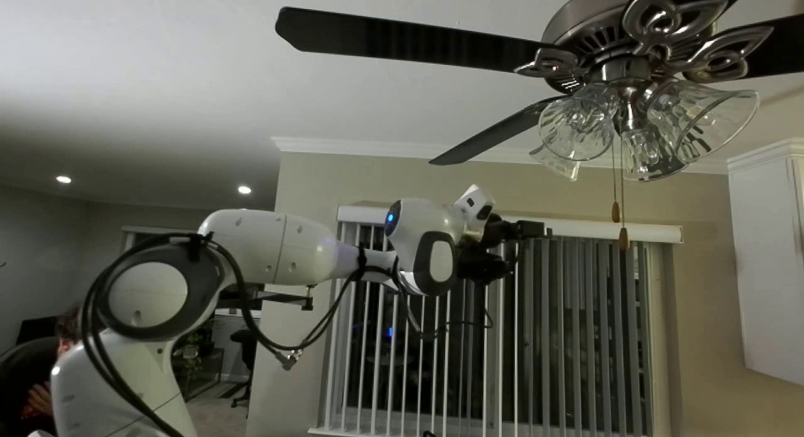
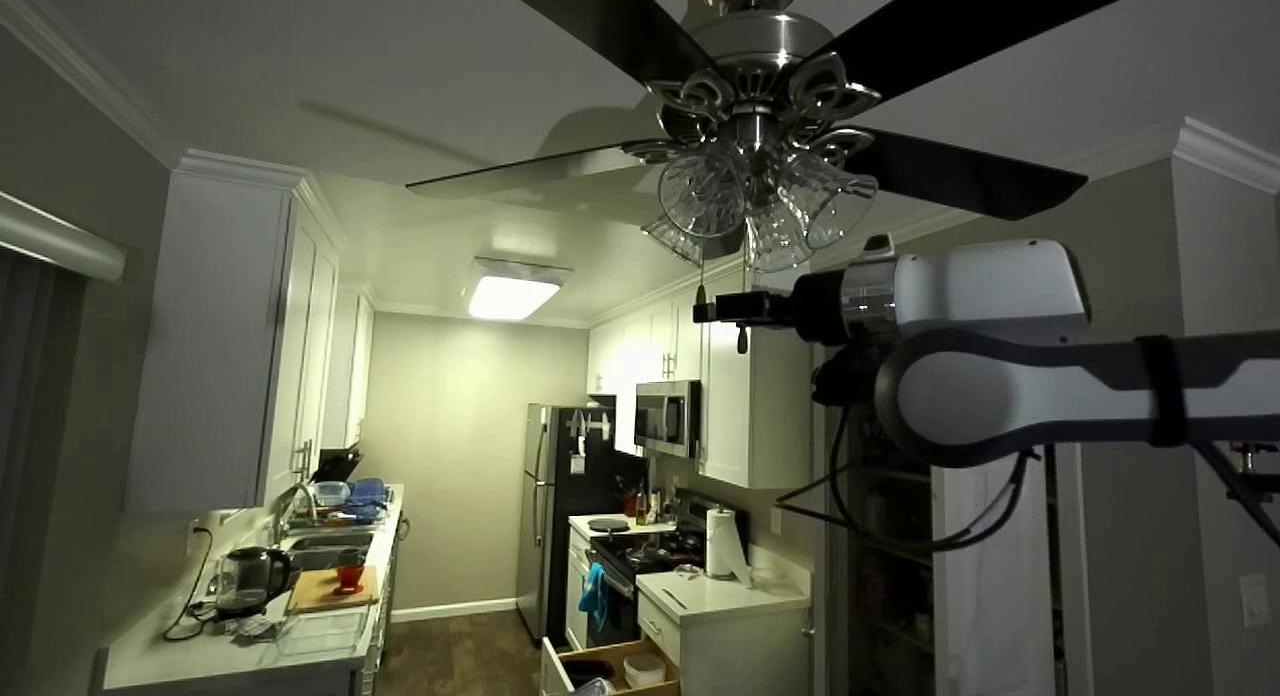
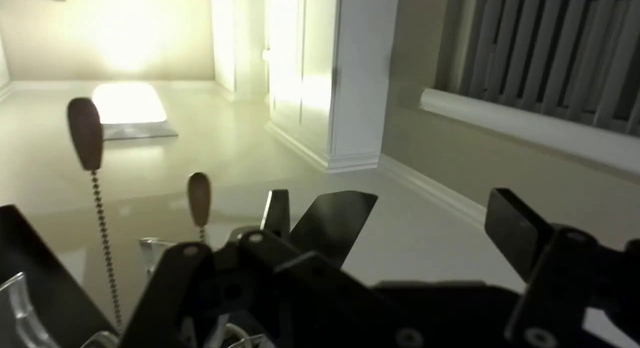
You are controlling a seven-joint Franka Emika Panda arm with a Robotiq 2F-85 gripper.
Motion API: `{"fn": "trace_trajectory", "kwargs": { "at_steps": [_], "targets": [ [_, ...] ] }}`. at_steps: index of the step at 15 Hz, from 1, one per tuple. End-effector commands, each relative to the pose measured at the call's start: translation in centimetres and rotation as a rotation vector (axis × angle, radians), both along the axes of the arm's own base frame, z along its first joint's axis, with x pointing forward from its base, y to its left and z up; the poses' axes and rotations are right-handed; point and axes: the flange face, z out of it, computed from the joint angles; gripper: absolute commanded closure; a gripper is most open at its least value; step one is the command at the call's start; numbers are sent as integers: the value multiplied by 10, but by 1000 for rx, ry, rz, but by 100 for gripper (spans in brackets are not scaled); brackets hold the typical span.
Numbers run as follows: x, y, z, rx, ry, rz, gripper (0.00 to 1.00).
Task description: Pull the longer cord of the ceiling lamp
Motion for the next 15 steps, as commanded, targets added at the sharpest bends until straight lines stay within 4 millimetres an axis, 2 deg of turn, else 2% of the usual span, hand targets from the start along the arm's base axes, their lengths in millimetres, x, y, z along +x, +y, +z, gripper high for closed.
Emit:
{"fn": "trace_trajectory", "kwargs": {
  "at_steps": [1,4,6,8,11,15],
  "targets": [
    [32,-45,14,-27,-103,-146,0],
    [47,-81,17,-56,-86,-277,0],
    [54,-96,21,-69,-80,-337,0],
    [61,-91,17,-89,-48,-350,0],
    [71,-74,-1,-123,47,-339,0],
    [76,-61,-9,-131,114,-325,0]
  ]
}}
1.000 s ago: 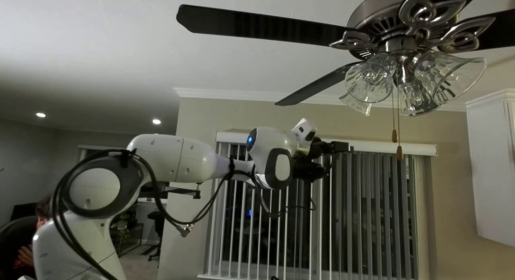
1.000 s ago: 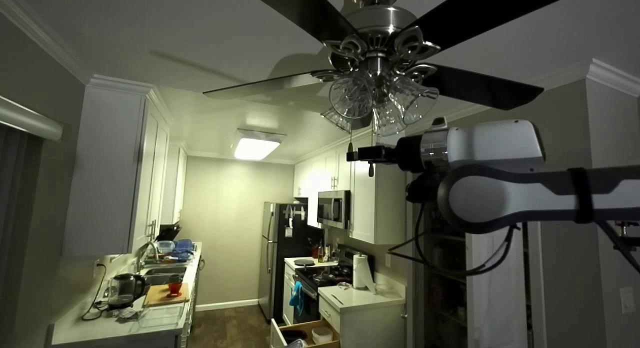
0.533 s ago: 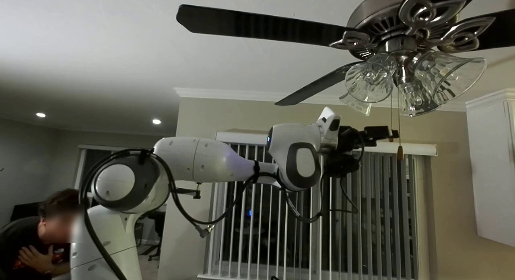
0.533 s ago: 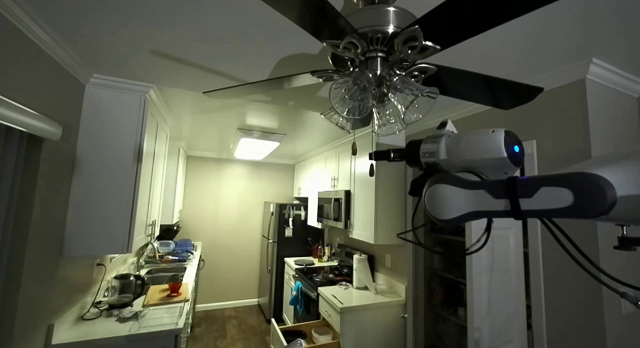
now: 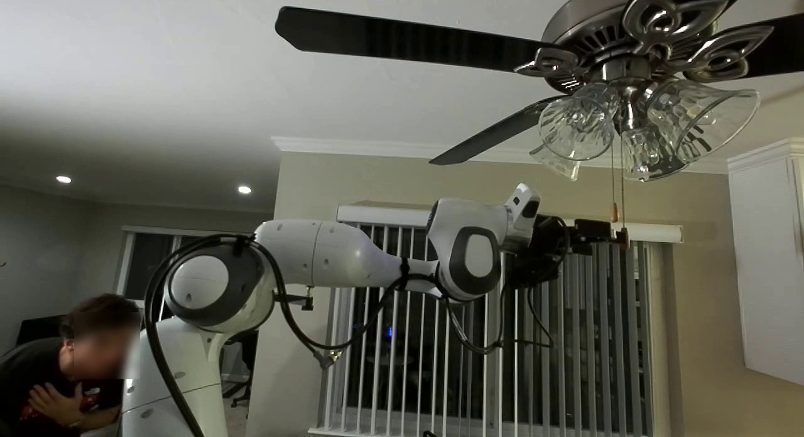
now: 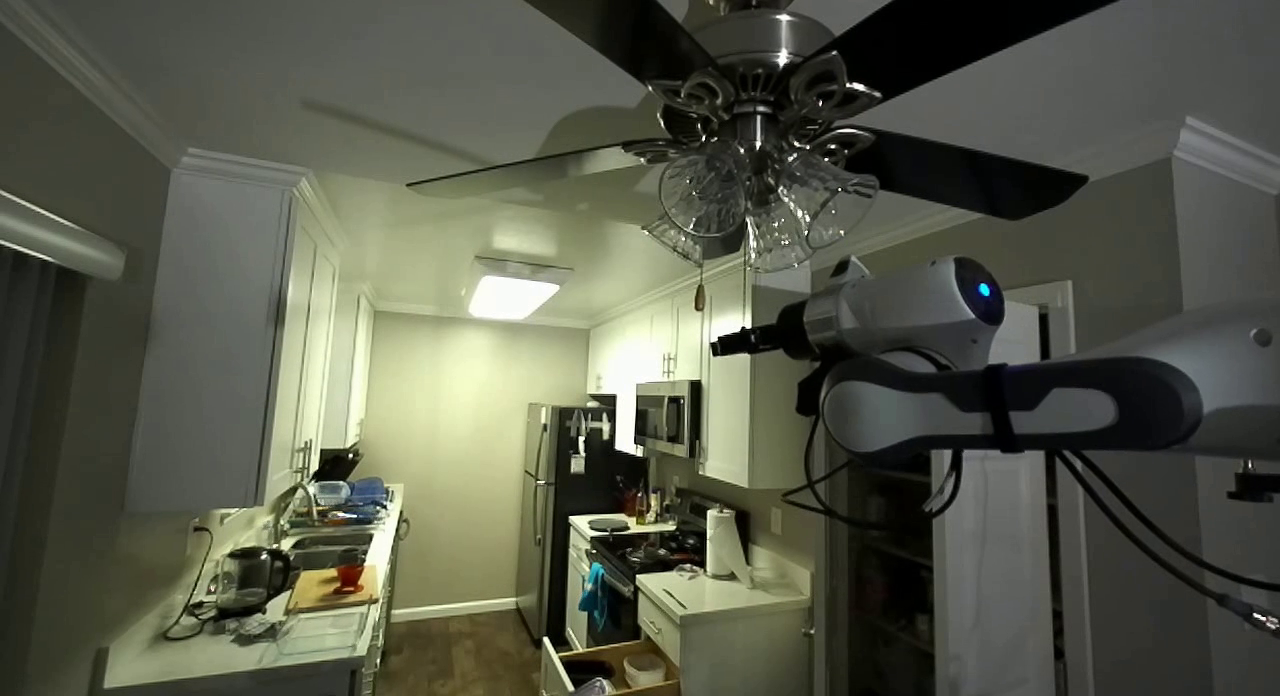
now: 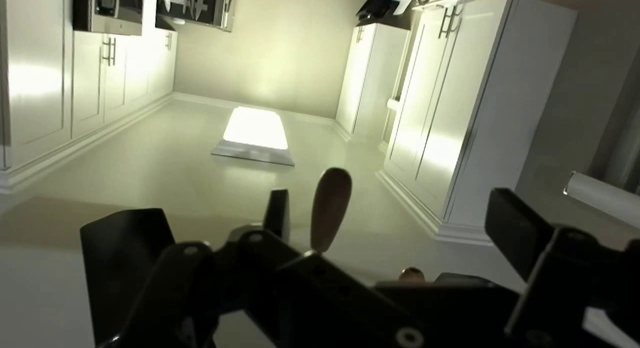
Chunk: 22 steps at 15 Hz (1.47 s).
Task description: Pull the longer cord of the ceiling lamp
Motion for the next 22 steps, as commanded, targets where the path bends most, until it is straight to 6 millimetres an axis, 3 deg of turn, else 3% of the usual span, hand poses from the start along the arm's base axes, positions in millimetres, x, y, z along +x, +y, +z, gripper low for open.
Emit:
{"fn": "trace_trajectory", "kwargs": {
  "at_steps": [1,9,15,16,17,22],
  "targets": [
    [1,4,-1,9,34,-10,0],
    [8,12,1,20,20,-13,0],
    [19,7,10,74,-10,-61,0],
    [21,5,10,72,-10,-67,25],
    [22,2,10,76,-8,-74,27],
    [23,-9,10,85,-8,-94,61]
  ]
}}
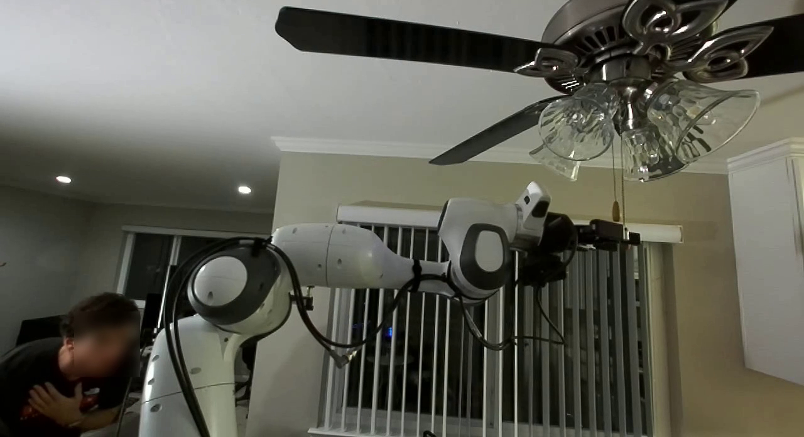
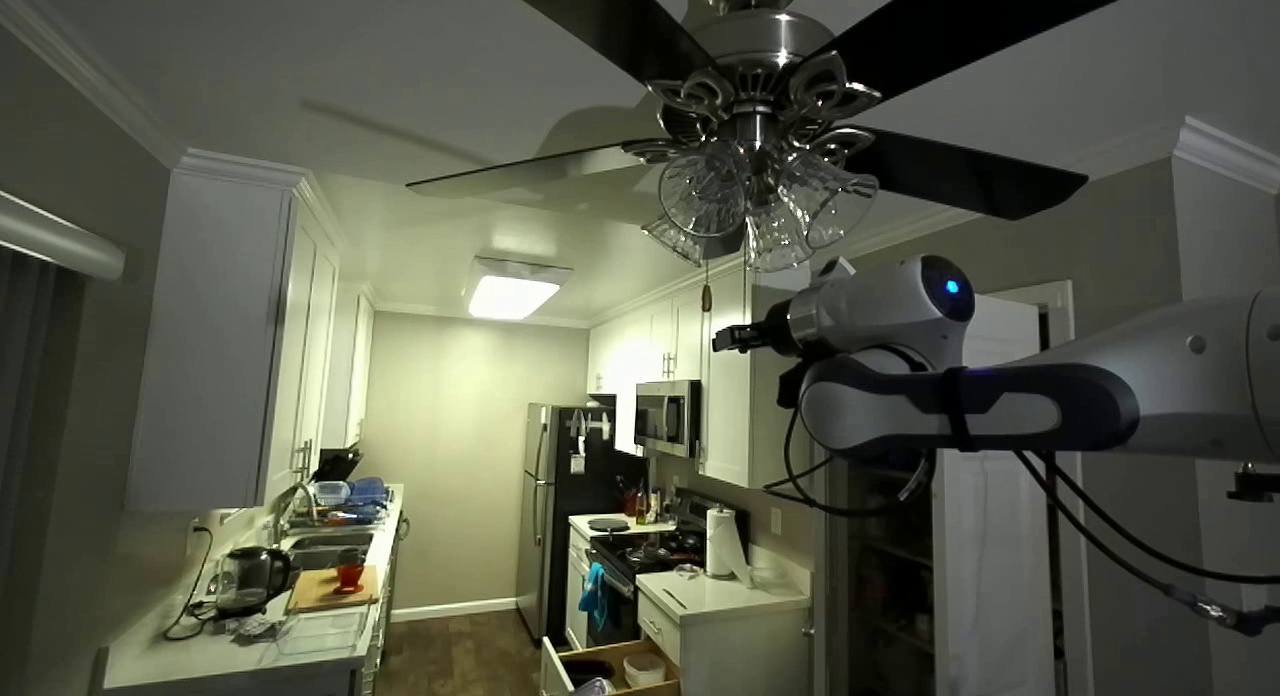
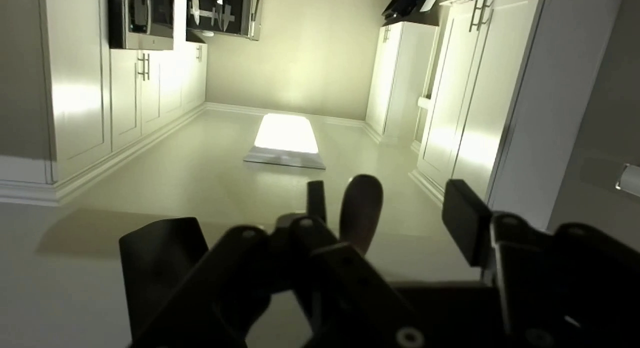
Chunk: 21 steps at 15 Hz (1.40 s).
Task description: Pull the longer cord of the ceiling lamp
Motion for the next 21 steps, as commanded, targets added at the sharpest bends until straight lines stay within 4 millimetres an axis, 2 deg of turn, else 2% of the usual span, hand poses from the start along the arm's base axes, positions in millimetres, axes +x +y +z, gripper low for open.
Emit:
{"fn": "trace_trajectory", "kwargs": {
  "at_steps": [1,5,7,8,12,16,18,21],
  "targets": [
    [1,-7,4,25,6,-22,66],
    [0,-10,4,27,5,-30,93],
    [0,-11,3,25,6,-32,100],
    [1,-11,2,24,8,-33,95],
    [7,-16,-11,28,25,-24,95],
    [19,-32,-51,22,87,-40,95],
    [19,-37,-52,22,81,-46,95],
    [16,-35,-41,32,51,-31,95]
  ]
}}
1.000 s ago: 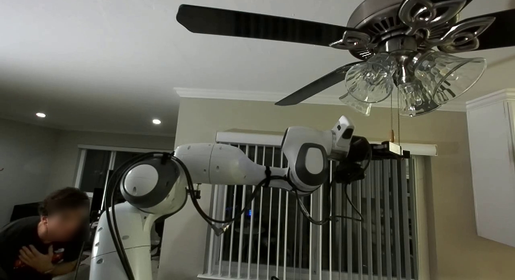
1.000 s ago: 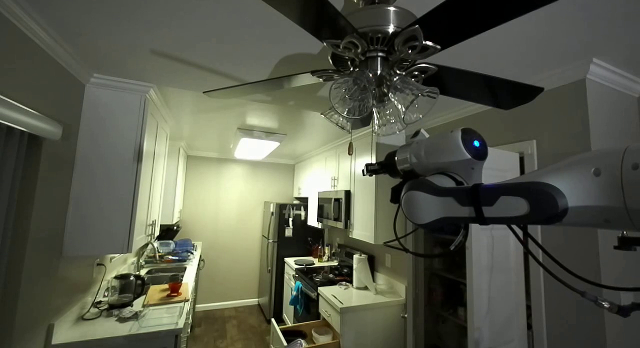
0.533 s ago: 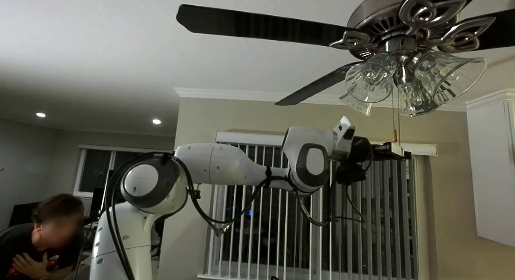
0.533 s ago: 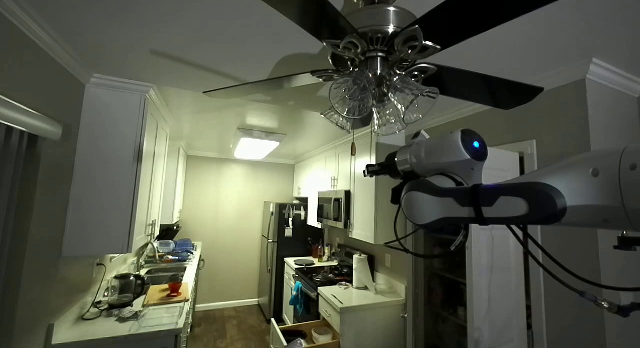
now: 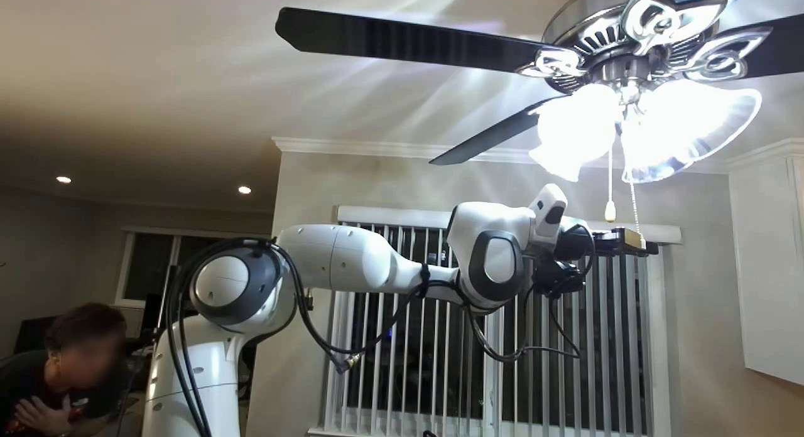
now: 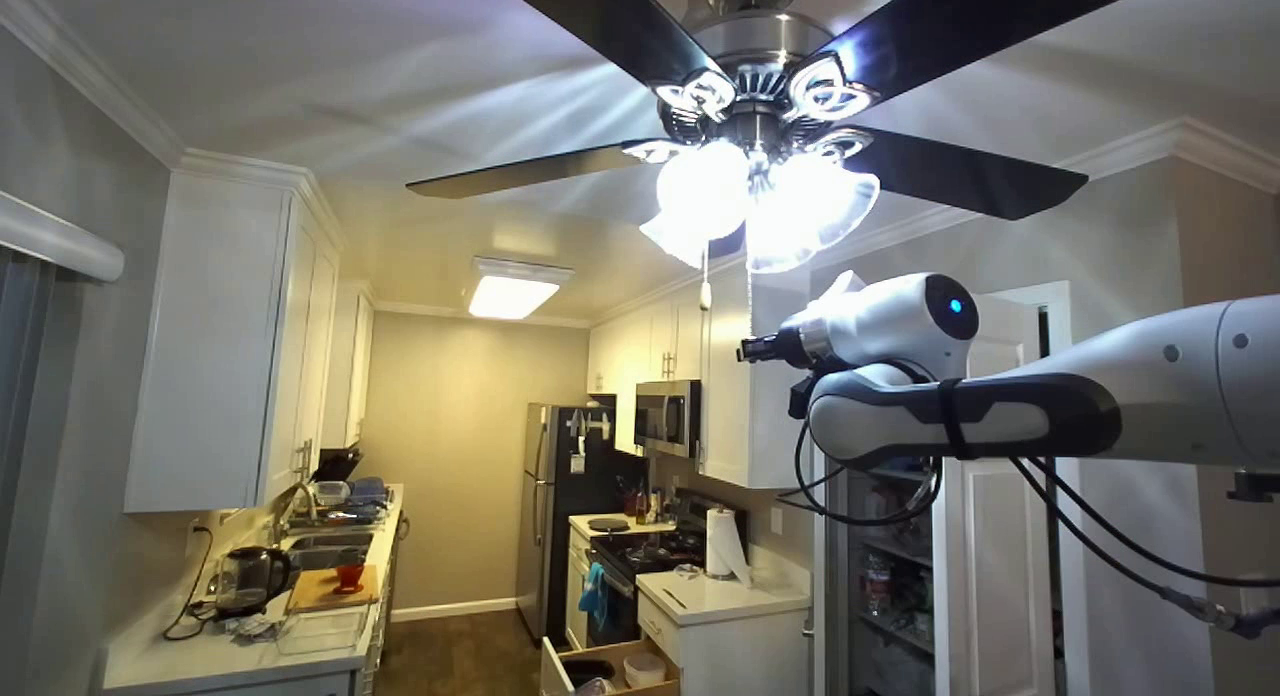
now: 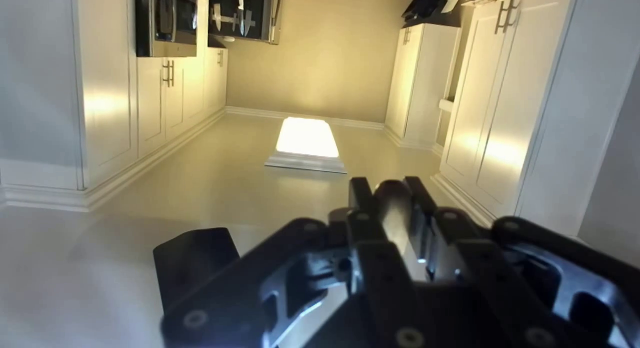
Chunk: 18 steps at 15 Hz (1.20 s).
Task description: Pull the longer cord of the ceiling lamp
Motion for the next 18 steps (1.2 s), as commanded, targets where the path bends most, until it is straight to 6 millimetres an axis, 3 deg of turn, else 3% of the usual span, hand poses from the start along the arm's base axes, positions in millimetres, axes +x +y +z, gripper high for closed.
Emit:
{"fn": "trace_trajectory", "kwargs": {
  "at_steps": [1,2,10,14,18],
  "targets": [
    [7,1,-23,25,46,17,56],
    [6,3,-21,22,44,23,55],
    [-5,19,-62,60,203,53,4],
    [-27,32,-85,86,354,90,0],
    [-58,13,-97,122,465,90,0]
  ]
}}
